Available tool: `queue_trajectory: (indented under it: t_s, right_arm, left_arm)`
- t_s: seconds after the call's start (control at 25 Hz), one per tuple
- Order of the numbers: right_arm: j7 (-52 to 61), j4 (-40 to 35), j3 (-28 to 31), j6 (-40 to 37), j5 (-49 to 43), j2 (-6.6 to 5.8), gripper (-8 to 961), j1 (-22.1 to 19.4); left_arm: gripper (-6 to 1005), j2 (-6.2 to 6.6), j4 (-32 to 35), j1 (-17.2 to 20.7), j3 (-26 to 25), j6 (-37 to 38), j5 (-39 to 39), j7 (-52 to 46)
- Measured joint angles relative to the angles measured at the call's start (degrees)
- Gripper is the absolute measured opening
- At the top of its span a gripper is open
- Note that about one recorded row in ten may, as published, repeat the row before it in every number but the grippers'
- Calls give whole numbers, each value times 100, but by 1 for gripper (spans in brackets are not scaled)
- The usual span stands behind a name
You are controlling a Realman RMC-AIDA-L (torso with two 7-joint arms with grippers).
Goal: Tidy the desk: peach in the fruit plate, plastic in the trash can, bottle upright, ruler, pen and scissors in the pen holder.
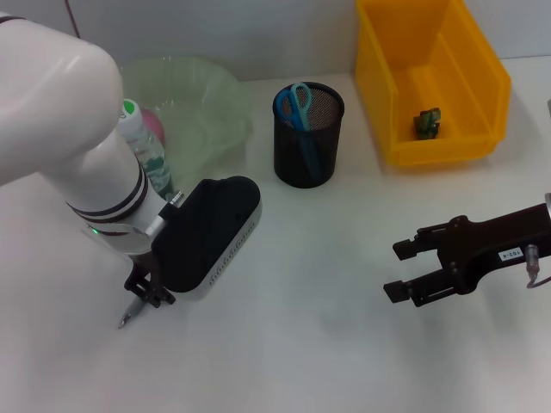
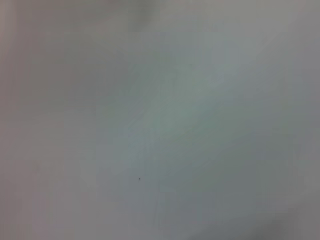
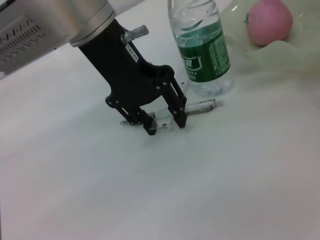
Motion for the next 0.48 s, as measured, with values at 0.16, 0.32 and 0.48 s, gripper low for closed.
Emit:
queue_trajectory:
  t_s: [0.16,0.32,0.48]
  right_arm:
    - [1,0,0,0,0,0,817,6]
    - [3,0,0,0,0,3,817,18]
    - [3,0,1,0,0,5,817,20]
  left_arm:
    - [533,-3,12,7,-2,-5,15,-28]
    - [514,-9,40,11,7,-2,33,-35]
    - [463,-11,168,23,45,92,107,-51]
